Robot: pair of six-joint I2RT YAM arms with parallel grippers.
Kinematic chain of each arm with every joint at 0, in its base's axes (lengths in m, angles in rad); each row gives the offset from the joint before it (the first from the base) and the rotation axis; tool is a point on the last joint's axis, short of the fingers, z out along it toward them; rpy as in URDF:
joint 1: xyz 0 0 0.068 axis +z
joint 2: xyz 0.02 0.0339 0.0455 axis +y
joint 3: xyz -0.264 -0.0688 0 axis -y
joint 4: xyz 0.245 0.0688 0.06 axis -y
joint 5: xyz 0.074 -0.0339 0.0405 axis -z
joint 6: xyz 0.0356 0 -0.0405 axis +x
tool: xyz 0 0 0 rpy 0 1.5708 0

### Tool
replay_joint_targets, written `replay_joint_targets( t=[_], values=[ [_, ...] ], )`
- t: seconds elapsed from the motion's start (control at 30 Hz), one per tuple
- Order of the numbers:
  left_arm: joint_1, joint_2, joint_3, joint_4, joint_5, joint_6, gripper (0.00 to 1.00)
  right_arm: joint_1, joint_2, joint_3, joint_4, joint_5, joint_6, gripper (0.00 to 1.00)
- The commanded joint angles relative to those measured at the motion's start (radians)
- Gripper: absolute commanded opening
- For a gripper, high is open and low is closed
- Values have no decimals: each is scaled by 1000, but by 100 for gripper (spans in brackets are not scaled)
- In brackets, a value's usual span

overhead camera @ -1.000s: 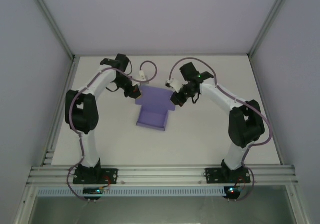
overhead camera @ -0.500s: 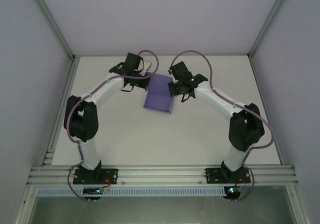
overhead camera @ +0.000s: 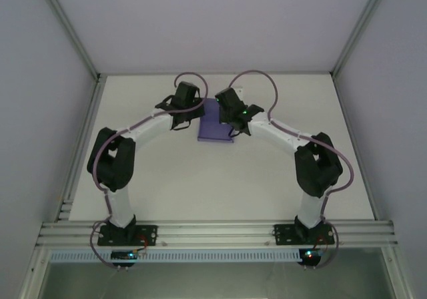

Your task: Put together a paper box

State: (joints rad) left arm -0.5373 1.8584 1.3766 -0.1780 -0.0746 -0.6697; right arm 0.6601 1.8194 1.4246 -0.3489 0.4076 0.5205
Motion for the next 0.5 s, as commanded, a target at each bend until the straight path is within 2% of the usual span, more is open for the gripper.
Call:
replay_joint_targets(
  t=[0.0,0.2,0.47],
  values=[
    [-36,-11,-17,92,69,-108,0,37,36,7,131,-21,97,0],
    [-61,-19,-83,108,50,-103,0,57,66,-16,143,2,108,0],
    [-141,-12,-144,139,-14,-108,0,88,33,-147,216,50,96,0]
  ],
)
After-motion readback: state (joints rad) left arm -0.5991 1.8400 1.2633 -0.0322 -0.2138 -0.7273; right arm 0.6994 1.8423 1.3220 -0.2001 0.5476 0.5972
